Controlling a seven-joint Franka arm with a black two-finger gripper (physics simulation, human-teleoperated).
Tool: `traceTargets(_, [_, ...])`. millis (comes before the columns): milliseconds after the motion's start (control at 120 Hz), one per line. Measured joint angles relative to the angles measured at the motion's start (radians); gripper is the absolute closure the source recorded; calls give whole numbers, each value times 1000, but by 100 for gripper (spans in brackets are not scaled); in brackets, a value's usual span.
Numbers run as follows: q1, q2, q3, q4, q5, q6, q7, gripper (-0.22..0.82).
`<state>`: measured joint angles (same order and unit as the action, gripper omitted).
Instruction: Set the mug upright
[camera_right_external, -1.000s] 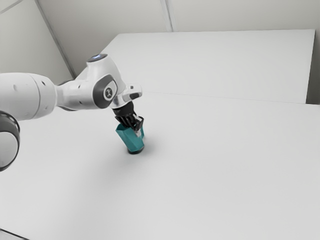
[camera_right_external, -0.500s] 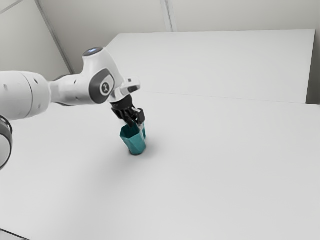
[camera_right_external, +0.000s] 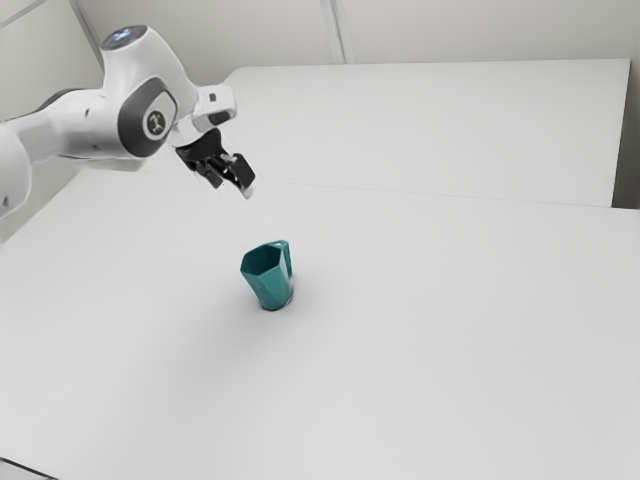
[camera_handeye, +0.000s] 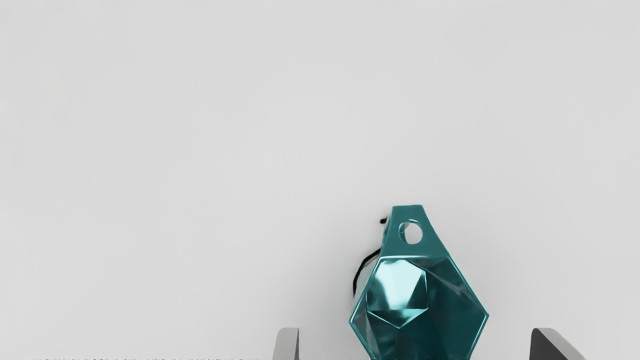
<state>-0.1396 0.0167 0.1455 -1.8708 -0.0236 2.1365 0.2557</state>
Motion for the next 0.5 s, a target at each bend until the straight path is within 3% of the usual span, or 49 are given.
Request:
traceTargets(192, [15,-8,13,134,84,-125,5,6])
traceTargets(500, [20,-46,51,241,144,-293,0,3])
